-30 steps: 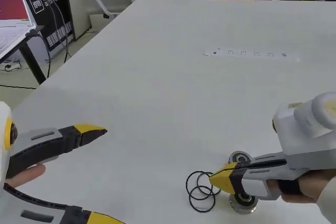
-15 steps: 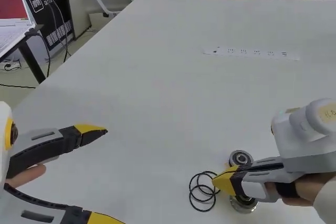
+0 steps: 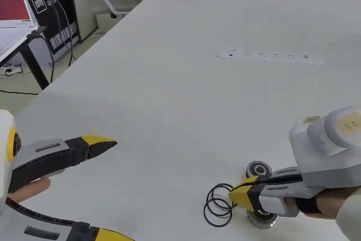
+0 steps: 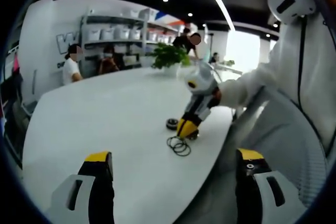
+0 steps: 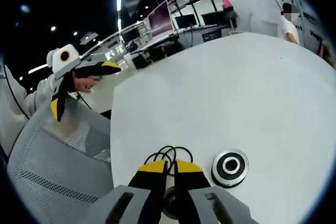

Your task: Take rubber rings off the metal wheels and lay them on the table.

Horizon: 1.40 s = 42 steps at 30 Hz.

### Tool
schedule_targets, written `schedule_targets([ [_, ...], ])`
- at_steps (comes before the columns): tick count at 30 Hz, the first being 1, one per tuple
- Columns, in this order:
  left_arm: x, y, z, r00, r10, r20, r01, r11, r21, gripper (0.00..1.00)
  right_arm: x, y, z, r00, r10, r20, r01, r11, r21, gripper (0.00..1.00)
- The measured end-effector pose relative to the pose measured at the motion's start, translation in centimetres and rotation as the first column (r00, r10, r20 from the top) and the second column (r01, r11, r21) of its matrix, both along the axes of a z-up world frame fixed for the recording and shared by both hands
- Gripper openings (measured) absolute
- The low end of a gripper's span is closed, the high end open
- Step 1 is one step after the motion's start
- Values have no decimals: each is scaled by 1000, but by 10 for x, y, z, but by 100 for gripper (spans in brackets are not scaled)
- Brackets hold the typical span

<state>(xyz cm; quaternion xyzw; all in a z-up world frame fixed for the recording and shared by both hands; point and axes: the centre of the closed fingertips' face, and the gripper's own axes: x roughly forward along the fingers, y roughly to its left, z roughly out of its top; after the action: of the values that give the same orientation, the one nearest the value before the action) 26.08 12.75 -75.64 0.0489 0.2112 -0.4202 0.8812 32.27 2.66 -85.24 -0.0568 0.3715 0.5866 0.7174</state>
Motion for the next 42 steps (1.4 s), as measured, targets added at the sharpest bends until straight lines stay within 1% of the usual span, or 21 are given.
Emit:
schedule_targets([
  [8, 1, 1, -1, 1000, 2, -2, -2, 1000, 1, 99, 2, -1, -1, 1000, -3, 8, 3, 1000, -7, 6],
  [10, 1, 1, -1, 1000, 3, -1, -3, 1000, 2, 99, 4, -1, -1, 1000, -7, 14, 7, 1000, -6, 7],
  [12, 0, 1, -1, 1000, 2, -3, -2, 1000, 3, 99, 4, -1, 1, 1000, -12, 10, 12, 1000, 1, 8],
  [14, 0, 0, -1, 1000, 0, -3, 0, 1000, 6, 99, 6, -1, 1, 1000, -14, 20, 14, 1000, -3, 10],
  [19, 0, 1, -1, 1000, 2, -3, -1, 1000, 8, 99, 9, -2, 3, 999, -23, 28, 23, 1000, 3, 11],
  [26, 0, 1, -1, 1000, -2, -4, 2, 1000, 16, 99, 15, -8, 11, 998, -44, 42, 43, 999, 17, 11],
  [29, 0, 1, 1, 1000, -12, -2, 12, 1000, 16, 97, 18, -13, 16, 997, -49, 64, 48, 999, 16, 13],
  [33, 3, 0, 8, 1000, -17, 15, 17, 1000, 16, 97, 23, -22, 26, 994, -75, 83, 72, 997, 36, 14],
  [37, 6, -1, 14, 999, -18, 33, 18, 1000, 14, 95, 26, -31, 28, 991, -77, 110, 74, 997, 33, 17],
  [40, 8, -4, 18, 999, -32, 43, 31, 999, 28, 95, 27, -39, 30, 987, -80, 139, 77, 997, 33, 17],
  [42, 10, -7, 21, 997, -48, 60, 45, 998, 42, 96, 28, -45, 31, 985, -89, 146, 85, 996, 36, 17],
])
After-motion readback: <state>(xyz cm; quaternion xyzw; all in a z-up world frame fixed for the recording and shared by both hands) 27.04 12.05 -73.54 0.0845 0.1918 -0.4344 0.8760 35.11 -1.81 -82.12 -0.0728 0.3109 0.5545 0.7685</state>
